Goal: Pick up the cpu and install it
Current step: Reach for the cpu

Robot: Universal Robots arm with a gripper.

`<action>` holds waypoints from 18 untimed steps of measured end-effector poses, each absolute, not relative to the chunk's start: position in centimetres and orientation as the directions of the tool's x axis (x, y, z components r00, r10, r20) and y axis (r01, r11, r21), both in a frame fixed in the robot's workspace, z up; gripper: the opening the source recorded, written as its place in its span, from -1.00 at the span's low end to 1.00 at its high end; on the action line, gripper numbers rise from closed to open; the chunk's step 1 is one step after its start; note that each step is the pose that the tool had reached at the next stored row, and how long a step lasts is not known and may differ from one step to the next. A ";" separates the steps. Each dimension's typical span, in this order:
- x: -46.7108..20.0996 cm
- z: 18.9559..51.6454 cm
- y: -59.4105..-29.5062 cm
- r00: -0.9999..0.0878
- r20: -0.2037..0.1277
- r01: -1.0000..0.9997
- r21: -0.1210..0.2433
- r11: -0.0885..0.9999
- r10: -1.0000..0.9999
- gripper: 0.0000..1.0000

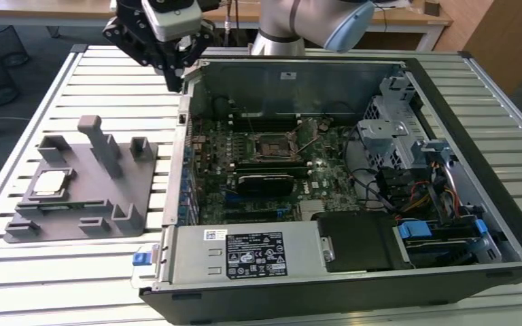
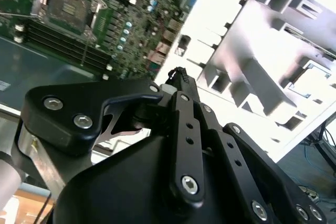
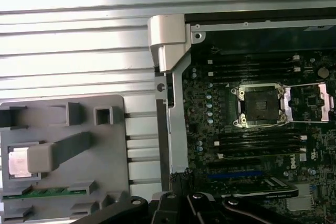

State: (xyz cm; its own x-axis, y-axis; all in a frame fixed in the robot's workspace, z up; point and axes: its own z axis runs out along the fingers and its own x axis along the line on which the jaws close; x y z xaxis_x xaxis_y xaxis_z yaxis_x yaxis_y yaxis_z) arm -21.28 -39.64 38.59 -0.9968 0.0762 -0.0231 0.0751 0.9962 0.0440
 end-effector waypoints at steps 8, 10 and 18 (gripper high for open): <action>-24.9 38.2 -39.4 -0.997 -0.022 0.075 0.043 0.996 0.076 -0.79; -25.8 38.0 -39.2 -0.997 -0.021 0.075 0.043 0.996 0.076 -0.79; -29.5 37.5 -39.0 -0.997 -0.016 0.075 0.042 0.996 0.076 -0.79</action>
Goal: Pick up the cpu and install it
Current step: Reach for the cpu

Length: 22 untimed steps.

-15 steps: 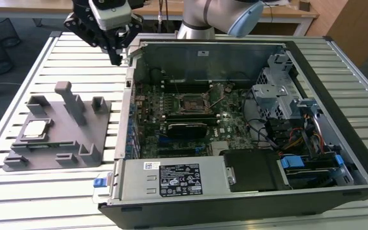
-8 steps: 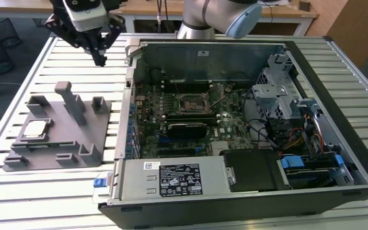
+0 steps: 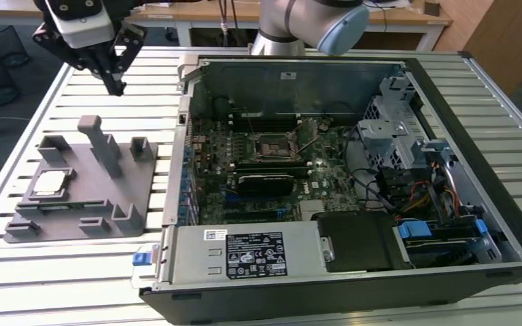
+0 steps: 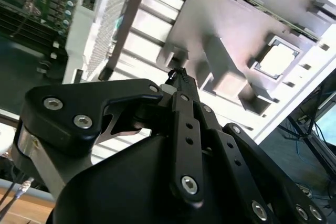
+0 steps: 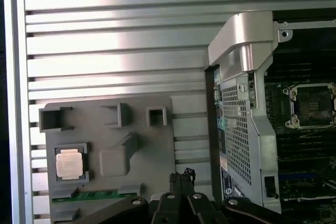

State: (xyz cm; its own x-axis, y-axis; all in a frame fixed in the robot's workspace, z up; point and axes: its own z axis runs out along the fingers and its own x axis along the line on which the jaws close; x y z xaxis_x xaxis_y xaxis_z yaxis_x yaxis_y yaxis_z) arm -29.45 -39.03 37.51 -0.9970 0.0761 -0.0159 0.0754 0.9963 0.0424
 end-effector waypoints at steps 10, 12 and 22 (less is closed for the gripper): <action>-33.1 36.7 -39.3 -0.997 -0.014 0.075 0.042 0.996 0.076 -0.79; -33.6 36.5 -39.5 -0.997 -0.013 0.075 0.042 0.996 0.075 -0.79; -36.5 35.6 -40.1 -0.997 -0.012 0.074 0.042 0.996 0.075 -0.79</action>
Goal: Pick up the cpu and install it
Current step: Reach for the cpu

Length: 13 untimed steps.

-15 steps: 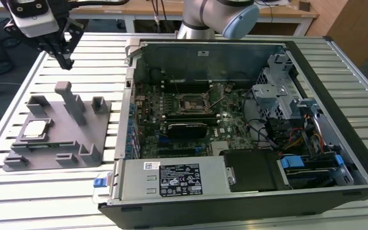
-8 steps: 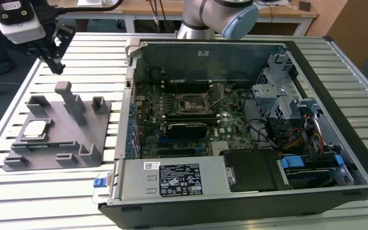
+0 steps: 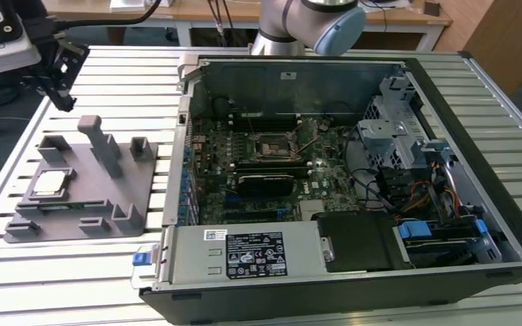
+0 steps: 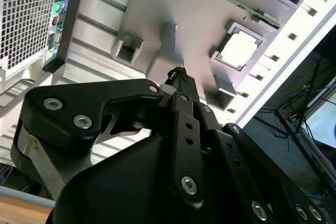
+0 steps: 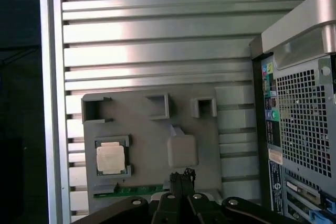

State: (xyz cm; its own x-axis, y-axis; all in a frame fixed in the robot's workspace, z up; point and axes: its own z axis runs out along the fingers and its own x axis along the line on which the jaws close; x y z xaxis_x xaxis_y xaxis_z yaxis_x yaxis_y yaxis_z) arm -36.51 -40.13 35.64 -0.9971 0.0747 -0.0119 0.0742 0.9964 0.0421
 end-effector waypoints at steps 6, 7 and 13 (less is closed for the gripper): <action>-39.2 35.5 -40.2 -0.997 -0.012 0.074 0.042 0.996 0.075 -0.79; -39.7 35.5 -40.2 -0.997 -0.012 0.074 0.042 0.996 0.075 -0.79; -42.1 35.3 -40.1 -0.997 -0.008 0.074 0.042 0.996 0.075 -0.79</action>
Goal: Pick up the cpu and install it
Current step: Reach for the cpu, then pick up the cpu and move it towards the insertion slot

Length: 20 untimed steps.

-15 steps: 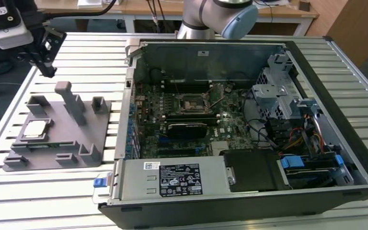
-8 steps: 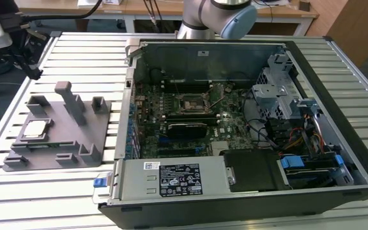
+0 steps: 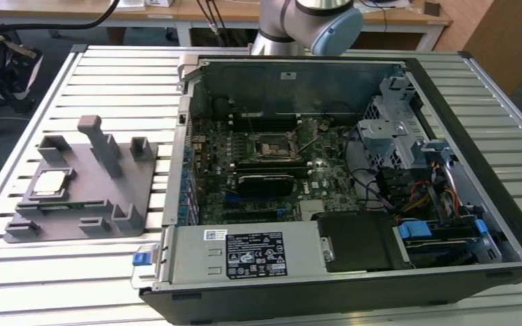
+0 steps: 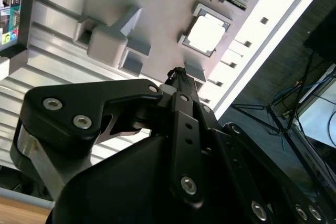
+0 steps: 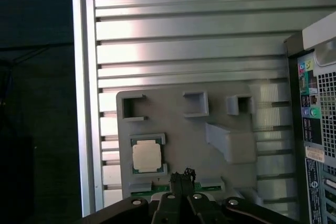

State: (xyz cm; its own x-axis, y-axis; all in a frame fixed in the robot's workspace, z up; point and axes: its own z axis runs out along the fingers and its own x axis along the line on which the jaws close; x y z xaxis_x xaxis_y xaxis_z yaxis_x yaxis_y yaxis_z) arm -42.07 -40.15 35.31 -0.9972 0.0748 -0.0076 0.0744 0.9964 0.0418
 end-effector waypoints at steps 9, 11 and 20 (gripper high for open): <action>-44.3 34.9 -40.1 -0.997 0.003 0.075 0.041 0.996 0.075 -0.79; -44.4 34.7 -40.2 -0.997 0.006 0.075 0.041 0.996 0.075 -0.79; -44.5 34.0 -40.1 -0.997 0.005 0.074 0.022 0.997 0.074 -0.79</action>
State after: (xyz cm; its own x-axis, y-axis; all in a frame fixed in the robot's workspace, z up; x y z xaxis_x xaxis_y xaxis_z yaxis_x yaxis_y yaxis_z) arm -44.53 -40.15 33.96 -0.9972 0.0741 0.0046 0.0742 0.9970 0.0224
